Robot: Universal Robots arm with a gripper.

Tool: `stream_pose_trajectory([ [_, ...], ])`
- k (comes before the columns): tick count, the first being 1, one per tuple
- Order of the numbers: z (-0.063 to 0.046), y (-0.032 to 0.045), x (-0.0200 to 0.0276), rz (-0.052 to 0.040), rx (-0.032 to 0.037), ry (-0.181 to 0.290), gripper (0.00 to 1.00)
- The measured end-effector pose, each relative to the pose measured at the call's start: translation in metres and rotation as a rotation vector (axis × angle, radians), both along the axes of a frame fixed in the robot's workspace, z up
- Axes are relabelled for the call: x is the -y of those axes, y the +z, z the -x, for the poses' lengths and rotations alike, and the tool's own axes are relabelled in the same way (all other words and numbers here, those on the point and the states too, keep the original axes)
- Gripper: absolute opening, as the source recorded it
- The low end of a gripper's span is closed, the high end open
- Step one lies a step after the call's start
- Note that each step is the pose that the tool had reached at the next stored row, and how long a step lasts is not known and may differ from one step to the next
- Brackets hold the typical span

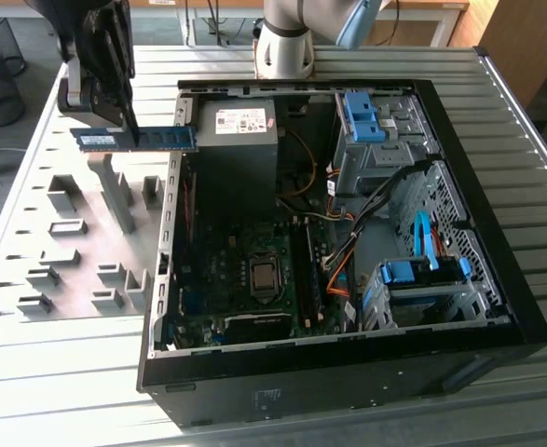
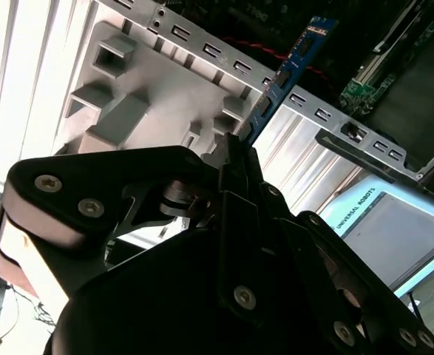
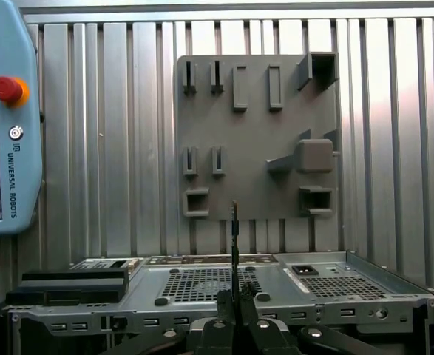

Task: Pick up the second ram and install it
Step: 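Pick up the second ram and move it above second insertion slot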

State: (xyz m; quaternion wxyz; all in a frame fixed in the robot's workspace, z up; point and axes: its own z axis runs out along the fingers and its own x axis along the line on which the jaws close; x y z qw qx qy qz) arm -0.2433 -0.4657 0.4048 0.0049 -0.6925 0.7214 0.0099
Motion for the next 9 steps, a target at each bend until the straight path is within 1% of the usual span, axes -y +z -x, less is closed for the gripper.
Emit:
stream_pose_trajectory([
  [9,-0.0065,0.0000,0.0000,0.0000,0.0000,0.000,0.14],
])
